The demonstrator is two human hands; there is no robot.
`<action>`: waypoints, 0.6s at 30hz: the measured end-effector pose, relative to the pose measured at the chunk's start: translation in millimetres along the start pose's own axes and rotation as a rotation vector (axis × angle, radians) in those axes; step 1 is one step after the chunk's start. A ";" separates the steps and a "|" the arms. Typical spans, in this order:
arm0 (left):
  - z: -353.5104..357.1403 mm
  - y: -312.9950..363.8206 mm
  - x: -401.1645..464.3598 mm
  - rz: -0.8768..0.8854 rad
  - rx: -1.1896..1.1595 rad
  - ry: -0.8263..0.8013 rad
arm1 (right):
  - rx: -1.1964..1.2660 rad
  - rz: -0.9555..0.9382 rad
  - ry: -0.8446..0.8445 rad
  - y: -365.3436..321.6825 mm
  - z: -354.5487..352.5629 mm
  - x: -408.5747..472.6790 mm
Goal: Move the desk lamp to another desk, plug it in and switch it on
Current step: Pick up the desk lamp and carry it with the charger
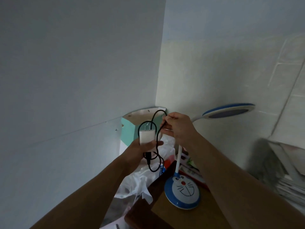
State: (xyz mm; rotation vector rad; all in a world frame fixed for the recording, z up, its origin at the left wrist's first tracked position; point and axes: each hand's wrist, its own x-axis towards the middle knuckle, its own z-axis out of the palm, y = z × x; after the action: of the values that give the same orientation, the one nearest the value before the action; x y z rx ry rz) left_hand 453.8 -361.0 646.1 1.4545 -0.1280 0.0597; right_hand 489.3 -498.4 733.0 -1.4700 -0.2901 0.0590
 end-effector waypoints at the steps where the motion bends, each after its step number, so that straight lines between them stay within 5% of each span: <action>1: -1.3 -1.6 3.9 -0.004 0.004 -0.022 | 0.008 -0.002 0.022 0.2 1.2 3.3; 11: 0.5 -8.9 30.8 0.062 0.035 0.046 | 0.062 0.087 0.131 25.9 -7.3 17.8; 18: 13.5 -10.3 39.4 0.042 0.078 0.186 | -0.249 0.318 0.132 79.6 -44.8 19.7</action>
State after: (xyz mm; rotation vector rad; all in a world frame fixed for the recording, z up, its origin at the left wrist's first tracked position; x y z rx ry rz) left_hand 493.4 -377.0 642.4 1.5160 -0.0041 0.2357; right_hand 529.4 -529.2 654.5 -1.7495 0.0483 0.1862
